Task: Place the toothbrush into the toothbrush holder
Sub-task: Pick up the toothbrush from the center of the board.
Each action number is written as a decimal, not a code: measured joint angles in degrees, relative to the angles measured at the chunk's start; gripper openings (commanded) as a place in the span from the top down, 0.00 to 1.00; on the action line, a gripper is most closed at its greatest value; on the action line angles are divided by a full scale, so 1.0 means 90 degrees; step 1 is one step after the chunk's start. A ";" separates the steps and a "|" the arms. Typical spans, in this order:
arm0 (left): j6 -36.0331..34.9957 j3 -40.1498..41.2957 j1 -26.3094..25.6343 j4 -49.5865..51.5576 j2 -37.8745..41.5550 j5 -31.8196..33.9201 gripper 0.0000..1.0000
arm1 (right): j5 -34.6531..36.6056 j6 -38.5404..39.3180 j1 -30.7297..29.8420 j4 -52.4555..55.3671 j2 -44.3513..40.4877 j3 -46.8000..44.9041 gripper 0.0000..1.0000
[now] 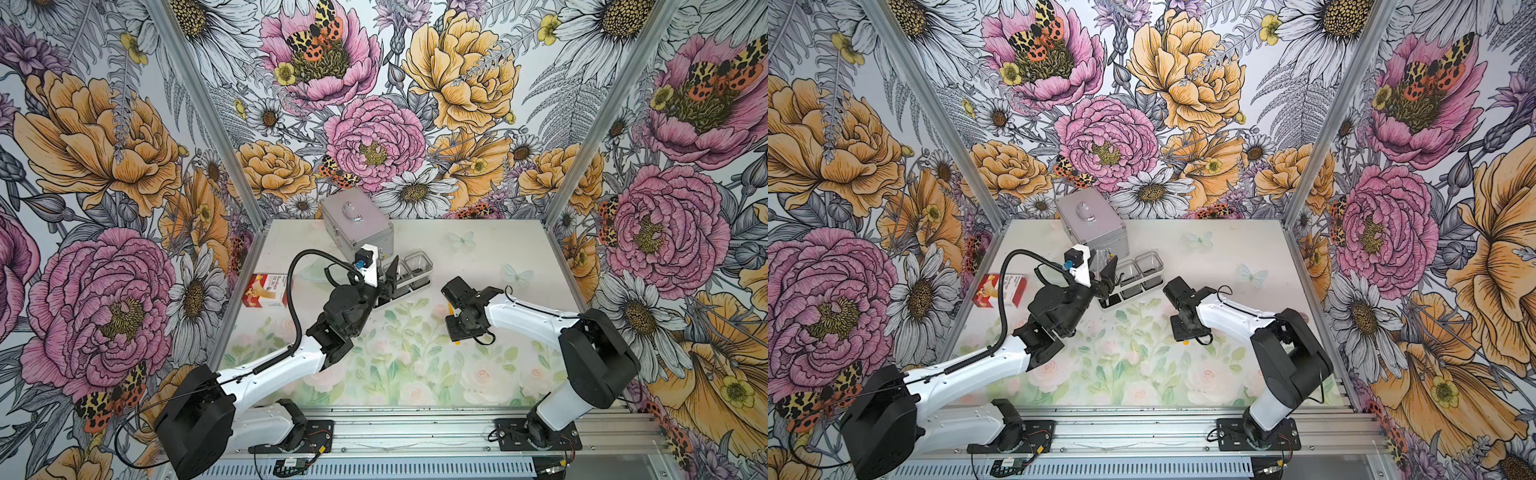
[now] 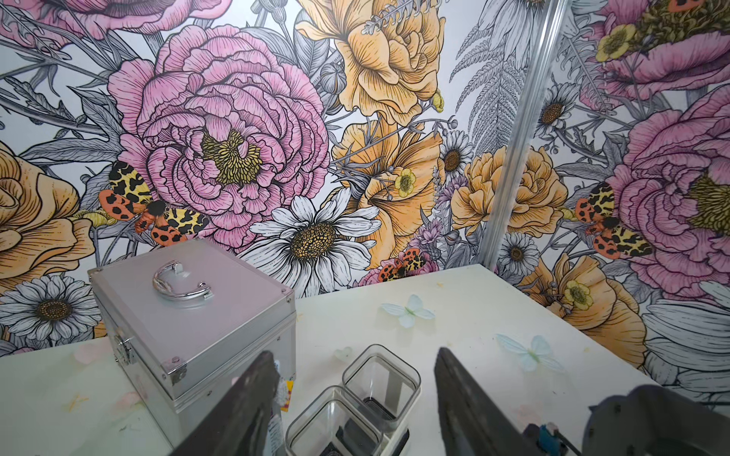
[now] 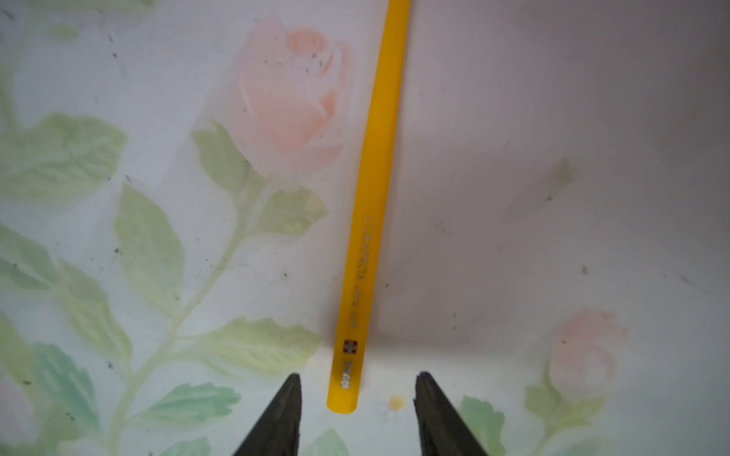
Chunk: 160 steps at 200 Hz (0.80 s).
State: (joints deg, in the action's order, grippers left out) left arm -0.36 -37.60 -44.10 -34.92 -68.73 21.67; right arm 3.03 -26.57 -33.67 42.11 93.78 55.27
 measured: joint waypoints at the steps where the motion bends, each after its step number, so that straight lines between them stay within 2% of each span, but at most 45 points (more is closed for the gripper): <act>1: 0.0007 0.0000 0.0002 0.0005 0.0000 0.0000 0.35 | 0.0000 -0.0002 0.0000 -0.0002 0.0010 0.0000 0.60; 18: 0.0078 0.0000 0.0002 0.0136 -0.0012 0.0022 0.35 | -0.0005 0.0012 0.0000 -0.0075 0.0189 0.0051 0.71; 32: 0.0206 0.0000 0.0017 0.0216 -0.0041 0.0015 0.35 | 0.0010 -0.0012 0.0000 -0.0124 0.0335 0.0102 0.76; 64: 0.0612 -0.0002 0.0100 0.0338 -0.0172 -0.0138 0.35 | 0.0010 0.0061 0.0019 -0.0223 0.0527 0.0262 1.00; 84: 0.0945 -0.0066 0.0129 0.0646 -0.0180 -0.0177 0.35 | -0.0124 0.0119 0.0141 -0.0420 0.0525 0.0233 1.00; 116: 0.1615 -0.0610 0.0253 0.1795 -0.0180 -0.0124 0.34 | -0.0299 0.0199 0.0253 -0.0801 0.0240 -0.0095 1.00; 139: 0.1996 -0.0923 0.0420 0.2470 -0.0175 -0.0204 0.31 | -0.0338 0.0250 0.0255 -0.0787 -0.0330 -0.0325 1.00; 160: 0.2178 -0.1319 0.0597 0.3128 -0.0318 -0.0653 0.30 | -0.0432 0.0296 0.0240 -0.0826 -0.0974 -0.0330 1.00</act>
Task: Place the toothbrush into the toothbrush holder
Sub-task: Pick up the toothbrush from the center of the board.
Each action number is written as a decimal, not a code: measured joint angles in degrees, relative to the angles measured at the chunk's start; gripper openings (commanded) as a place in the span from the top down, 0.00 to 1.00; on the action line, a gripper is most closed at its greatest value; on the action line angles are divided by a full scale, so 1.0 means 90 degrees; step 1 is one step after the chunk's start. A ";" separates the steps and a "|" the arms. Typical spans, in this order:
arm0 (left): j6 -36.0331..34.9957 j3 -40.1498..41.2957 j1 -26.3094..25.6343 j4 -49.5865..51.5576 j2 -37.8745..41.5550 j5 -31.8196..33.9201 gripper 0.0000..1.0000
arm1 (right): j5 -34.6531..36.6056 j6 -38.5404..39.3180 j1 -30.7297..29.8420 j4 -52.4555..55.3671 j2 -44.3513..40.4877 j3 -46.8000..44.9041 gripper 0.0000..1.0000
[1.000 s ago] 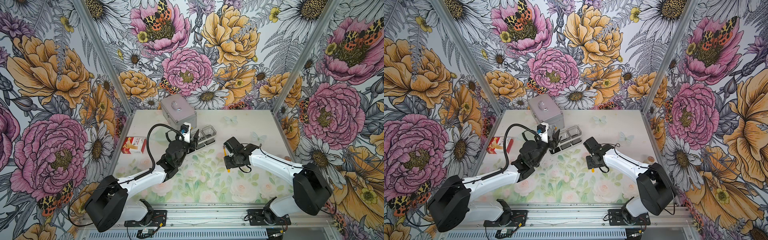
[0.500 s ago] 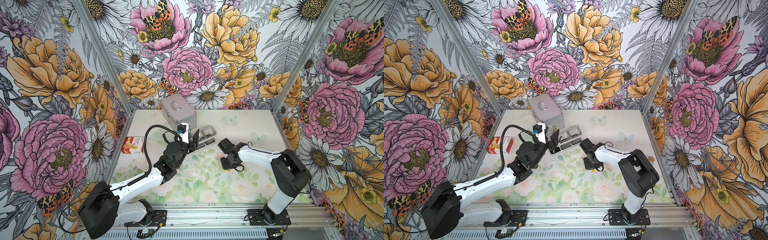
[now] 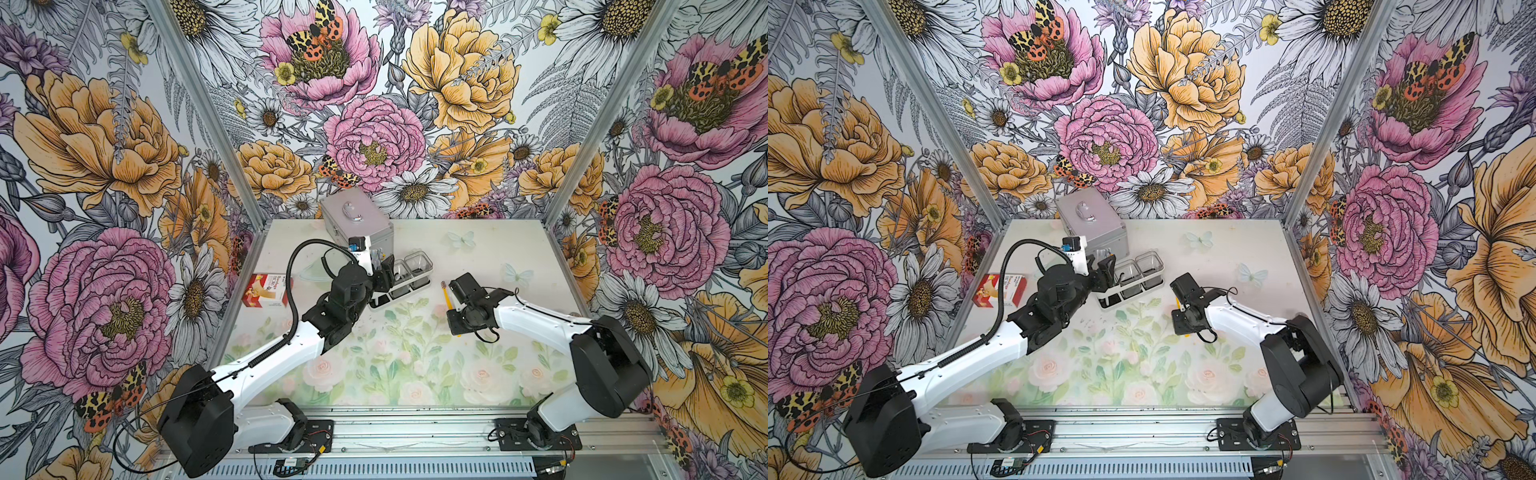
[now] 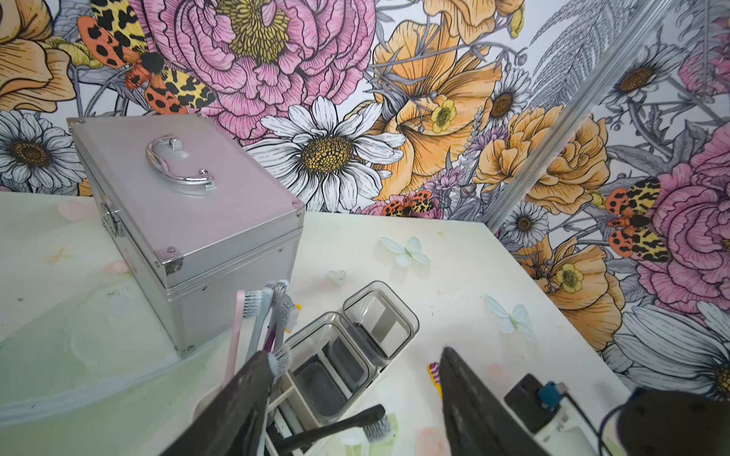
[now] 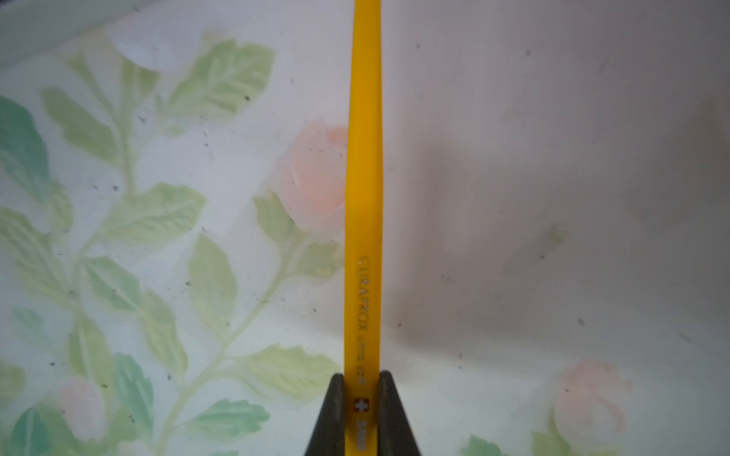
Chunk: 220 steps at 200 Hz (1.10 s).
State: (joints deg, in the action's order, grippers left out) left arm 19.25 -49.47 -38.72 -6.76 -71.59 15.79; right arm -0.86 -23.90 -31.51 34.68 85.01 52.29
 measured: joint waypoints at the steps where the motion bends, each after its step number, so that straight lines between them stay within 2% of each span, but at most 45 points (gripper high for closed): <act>1: -0.0002 -0.0022 0.0002 0.0027 -0.0012 -0.0017 0.30 | -0.0017 0.0000 -0.0005 -0.0007 -0.0046 0.0000 1.00; 37: 0.0070 -0.1275 0.0080 0.0843 -0.0843 -0.1166 0.30 | -0.0202 0.0044 -0.0185 -0.0029 -0.0962 0.0000 1.00; 57: 0.0129 -0.1632 0.0078 0.1018 -0.1229 -0.1698 0.37 | -0.0245 0.0046 -0.0294 -0.0017 -0.1280 0.0002 1.00; 102: 0.0163 -0.2460 0.0061 0.1479 -0.2288 -0.2662 0.35 | -0.0311 0.0041 -0.0396 0.0155 -0.2004 0.0005 1.00; 153: 0.0185 -0.2990 -0.0146 0.1739 -0.2888 -0.3201 0.34 | -0.0240 0.0070 -0.0398 0.0500 -0.2278 0.0163 1.00; 220: 0.0338 -0.3060 -0.0223 0.1758 -0.2917 -0.3604 0.33 | -0.0066 0.0119 -0.0398 0.0816 -0.2373 0.0180 1.00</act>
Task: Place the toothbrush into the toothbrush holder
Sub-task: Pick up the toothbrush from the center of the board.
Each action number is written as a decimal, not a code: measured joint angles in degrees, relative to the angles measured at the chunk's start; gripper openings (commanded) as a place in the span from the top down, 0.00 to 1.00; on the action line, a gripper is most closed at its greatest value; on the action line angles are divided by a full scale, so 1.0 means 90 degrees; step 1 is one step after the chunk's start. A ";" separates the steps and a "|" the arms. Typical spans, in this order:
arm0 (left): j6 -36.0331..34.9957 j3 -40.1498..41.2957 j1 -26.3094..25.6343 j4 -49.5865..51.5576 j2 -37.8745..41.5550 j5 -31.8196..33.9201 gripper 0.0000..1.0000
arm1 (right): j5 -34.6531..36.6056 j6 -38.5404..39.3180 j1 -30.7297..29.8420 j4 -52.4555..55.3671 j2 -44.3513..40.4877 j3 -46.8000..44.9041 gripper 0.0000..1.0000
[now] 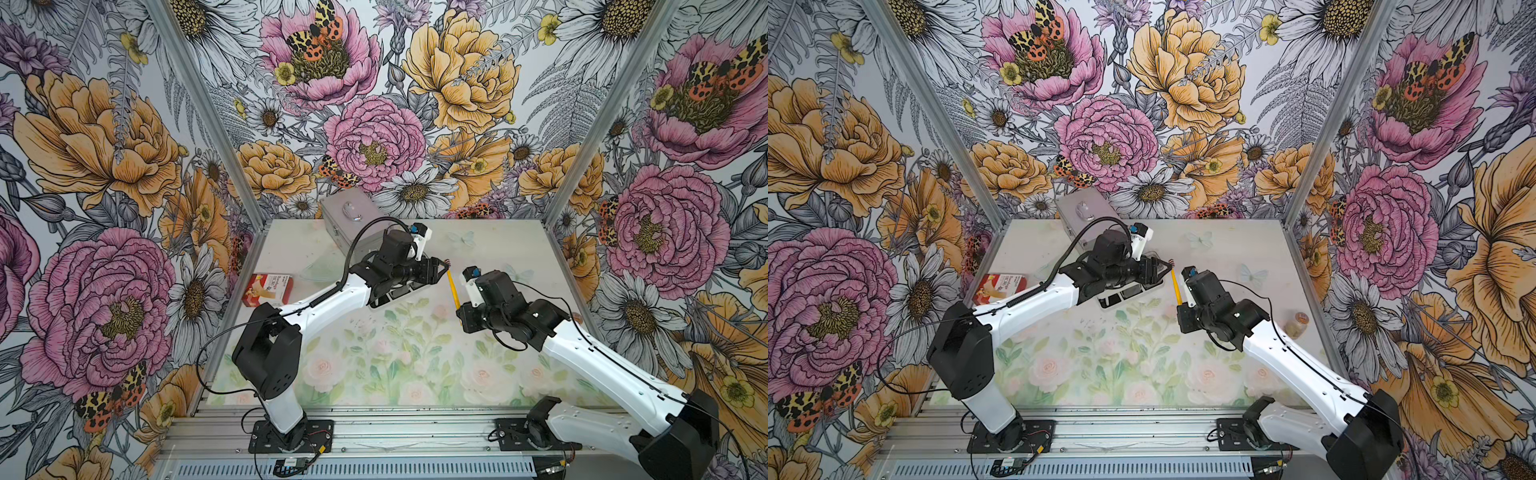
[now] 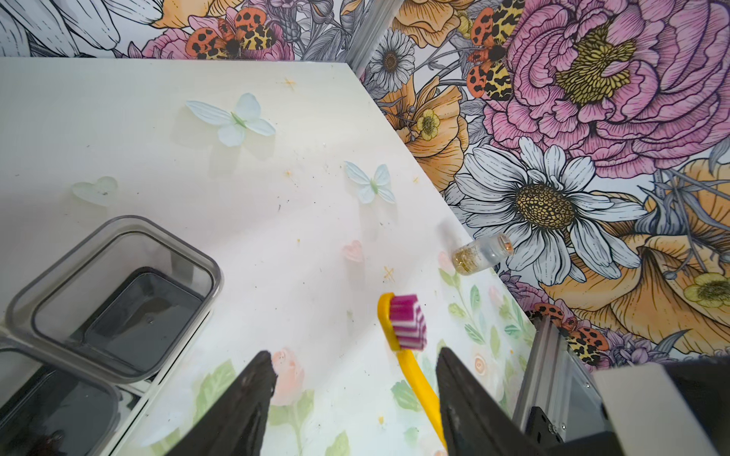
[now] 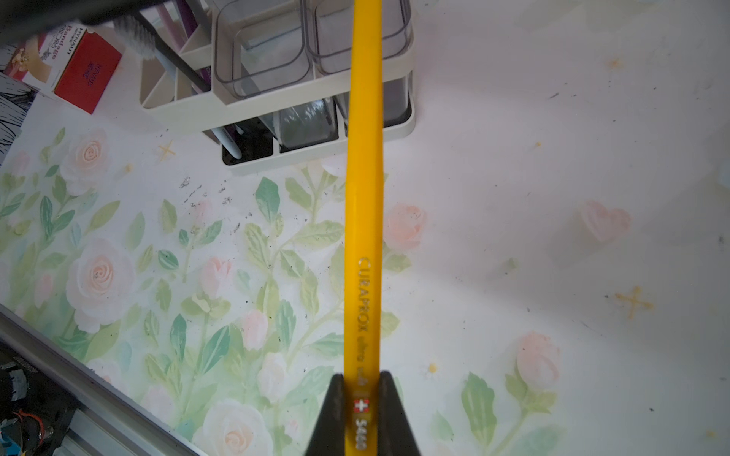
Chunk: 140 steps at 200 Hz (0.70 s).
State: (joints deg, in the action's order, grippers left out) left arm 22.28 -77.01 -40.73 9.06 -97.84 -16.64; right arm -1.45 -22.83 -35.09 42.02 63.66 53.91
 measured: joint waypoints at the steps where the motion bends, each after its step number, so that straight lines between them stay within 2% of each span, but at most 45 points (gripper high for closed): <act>1: 0.0007 0.0000 0.0000 0.0000 0.0000 -0.0010 0.33 | 0.0005 0.0000 0.0000 0.0002 -0.0002 0.0000 1.00; 26: 0.0136 0.0000 -0.0005 -0.0032 -0.0007 -0.0250 0.34 | 0.0017 0.0029 -0.0024 0.0029 -0.0005 0.0029 1.00; 67: 0.0270 -0.0087 -0.0097 -0.0185 -0.0192 -0.0459 0.44 | 0.0034 0.0095 -0.0029 0.0068 -0.0036 0.0075 1.00; 100: 0.0372 -0.0180 -0.0231 -0.0330 -0.0486 -0.0546 0.48 | 0.0087 0.0155 -0.0097 0.0078 -0.0041 0.0104 1.00; 109: 0.0449 -0.0194 -0.0253 -0.0379 -0.0563 -0.0580 0.56 | 0.0087 0.0165 -0.0102 0.0073 -0.0034 0.0126 1.00; 133: 0.0595 -0.0272 -0.0253 -0.0522 -0.0726 -0.0712 0.92 | 0.0087 0.0163 -0.0141 0.0090 0.0027 0.0185 1.00; 136: 0.0653 -0.0301 -0.0253 -0.0576 -0.0758 -0.0772 0.99 | 0.0100 0.0160 -0.0141 0.0100 0.0041 0.0185 1.00; 140: 0.0736 -0.0338 -0.0255 -0.0610 -0.0780 -0.0833 1.00 | 0.0124 0.0160 -0.0143 0.0117 0.0075 0.0185 1.00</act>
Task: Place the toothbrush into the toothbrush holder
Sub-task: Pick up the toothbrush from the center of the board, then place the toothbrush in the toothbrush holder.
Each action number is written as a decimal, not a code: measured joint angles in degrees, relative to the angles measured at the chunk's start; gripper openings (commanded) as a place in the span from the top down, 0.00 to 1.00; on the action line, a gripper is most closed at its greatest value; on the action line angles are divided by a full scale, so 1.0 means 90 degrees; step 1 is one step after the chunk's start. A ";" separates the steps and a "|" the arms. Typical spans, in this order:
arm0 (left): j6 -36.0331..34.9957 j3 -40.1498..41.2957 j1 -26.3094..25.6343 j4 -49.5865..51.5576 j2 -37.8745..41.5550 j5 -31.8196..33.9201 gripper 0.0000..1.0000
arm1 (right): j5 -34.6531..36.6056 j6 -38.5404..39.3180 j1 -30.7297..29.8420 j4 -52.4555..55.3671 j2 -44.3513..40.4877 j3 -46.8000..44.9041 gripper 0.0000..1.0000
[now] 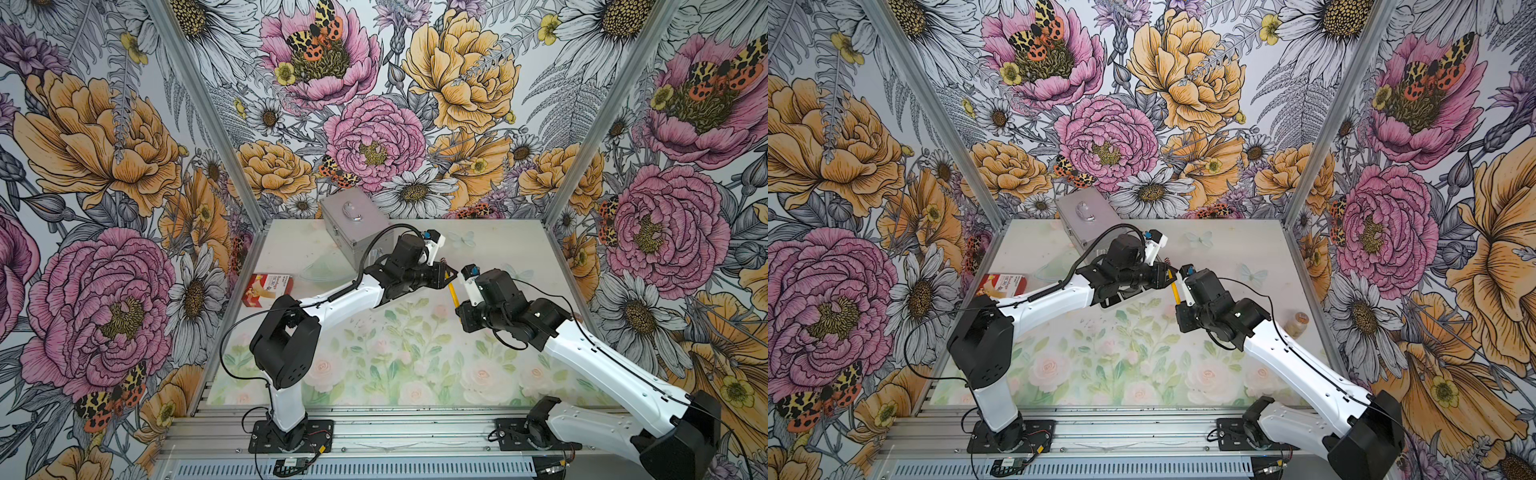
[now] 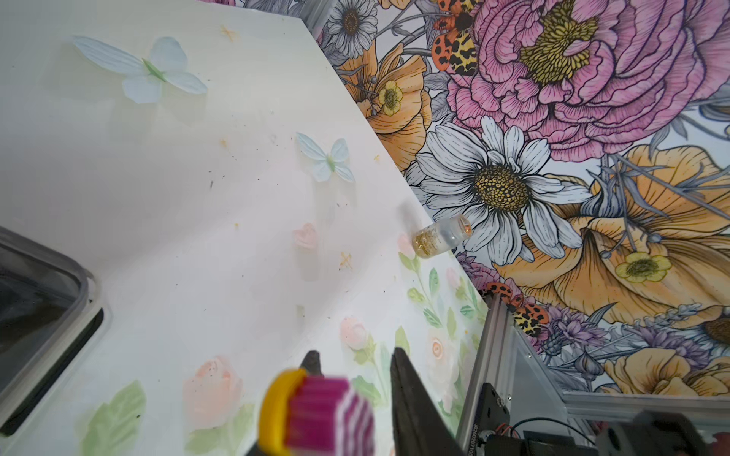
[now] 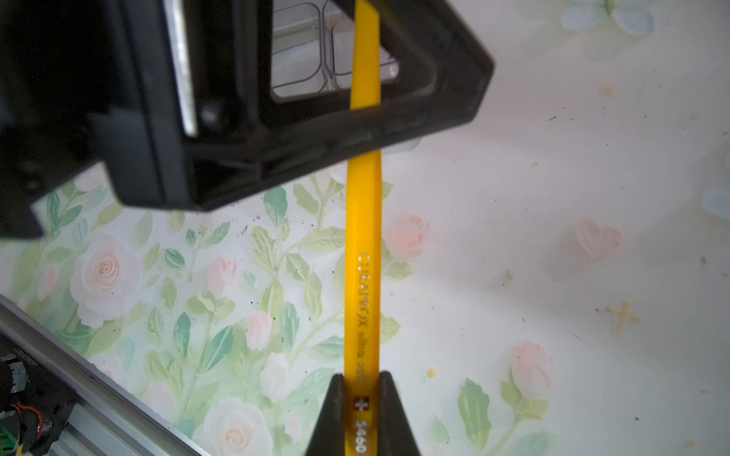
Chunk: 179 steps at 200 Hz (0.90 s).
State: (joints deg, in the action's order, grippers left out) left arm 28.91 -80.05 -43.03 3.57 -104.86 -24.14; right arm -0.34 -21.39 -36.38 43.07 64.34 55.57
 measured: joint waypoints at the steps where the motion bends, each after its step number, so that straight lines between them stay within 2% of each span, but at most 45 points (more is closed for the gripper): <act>1: 0.0019 -0.0015 0.0000 -0.0027 -0.0010 -0.0039 1.00 | -0.0002 -0.0002 0.0000 0.0000 0.0007 0.0000 1.00; 9: 0.0202 -0.0095 -0.0034 -0.0146 -0.0022 -0.0231 1.00 | 0.0036 -0.0005 0.0002 -0.0012 0.0109 0.0000 1.00; 54: 0.0158 -0.0022 -0.0051 -0.0250 0.0070 -0.0177 1.00 | 0.0102 0.0000 -0.0002 -0.0075 0.0185 0.0012 1.00; 71: 0.0102 0.0182 -0.0051 -0.0236 0.0335 0.0007 1.00 | 0.0068 0.0007 -0.0034 -0.0168 0.0148 0.0012 0.76; 89: -0.0168 0.0374 -0.0019 -0.0138 0.0687 0.0291 1.00 | 0.0097 0.0010 -0.0085 -0.0160 -0.0058 0.0017 0.63; 100: -0.0313 0.0476 0.0063 -0.0073 0.0901 0.0493 1.00 | 0.0131 0.0066 -0.0085 -0.0141 -0.0245 0.0027 0.59; 137: -0.0886 0.1197 0.0163 0.0000 0.2055 0.1773 1.00 | 0.0231 0.0153 -0.0053 -0.0095 -0.0648 0.0126 0.55; 179: -0.2001 0.2232 -0.0318 -0.0814 0.3514 0.3869 1.00 | 0.0304 0.0197 -0.0029 -0.0061 -0.0544 0.0155 0.55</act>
State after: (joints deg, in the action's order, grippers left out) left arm 10.90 -59.96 -45.89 -3.75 -73.23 10.68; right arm 2.39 -19.62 -36.64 42.52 59.44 56.97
